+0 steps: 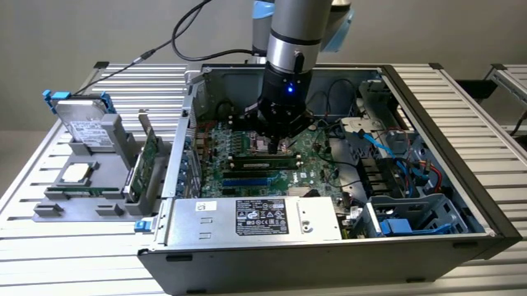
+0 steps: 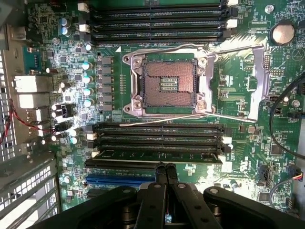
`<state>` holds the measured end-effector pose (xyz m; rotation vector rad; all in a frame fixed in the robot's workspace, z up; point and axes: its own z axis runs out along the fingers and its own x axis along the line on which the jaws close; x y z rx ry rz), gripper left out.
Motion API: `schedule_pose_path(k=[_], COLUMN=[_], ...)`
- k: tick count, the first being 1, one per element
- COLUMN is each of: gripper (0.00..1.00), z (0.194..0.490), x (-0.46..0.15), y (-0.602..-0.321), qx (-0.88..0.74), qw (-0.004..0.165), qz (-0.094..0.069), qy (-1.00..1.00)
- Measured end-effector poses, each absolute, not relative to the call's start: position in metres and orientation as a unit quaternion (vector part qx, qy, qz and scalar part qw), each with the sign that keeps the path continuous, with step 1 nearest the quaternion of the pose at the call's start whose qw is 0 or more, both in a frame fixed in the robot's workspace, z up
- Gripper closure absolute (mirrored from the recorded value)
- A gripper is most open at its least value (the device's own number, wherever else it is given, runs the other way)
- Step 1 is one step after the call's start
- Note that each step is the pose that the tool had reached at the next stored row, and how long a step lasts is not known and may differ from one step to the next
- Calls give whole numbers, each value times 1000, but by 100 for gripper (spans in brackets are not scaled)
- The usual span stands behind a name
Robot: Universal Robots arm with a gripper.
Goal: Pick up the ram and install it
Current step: 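Press down the ram until it locks into place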
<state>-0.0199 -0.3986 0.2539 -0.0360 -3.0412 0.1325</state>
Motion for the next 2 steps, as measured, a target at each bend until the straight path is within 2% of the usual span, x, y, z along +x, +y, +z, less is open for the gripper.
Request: schedule_pose_path(k=[2], gripper=[90], z=[254], x=[-20], y=[-399], qx=[-12], qw=[49], qz=[42], qy=[-998])
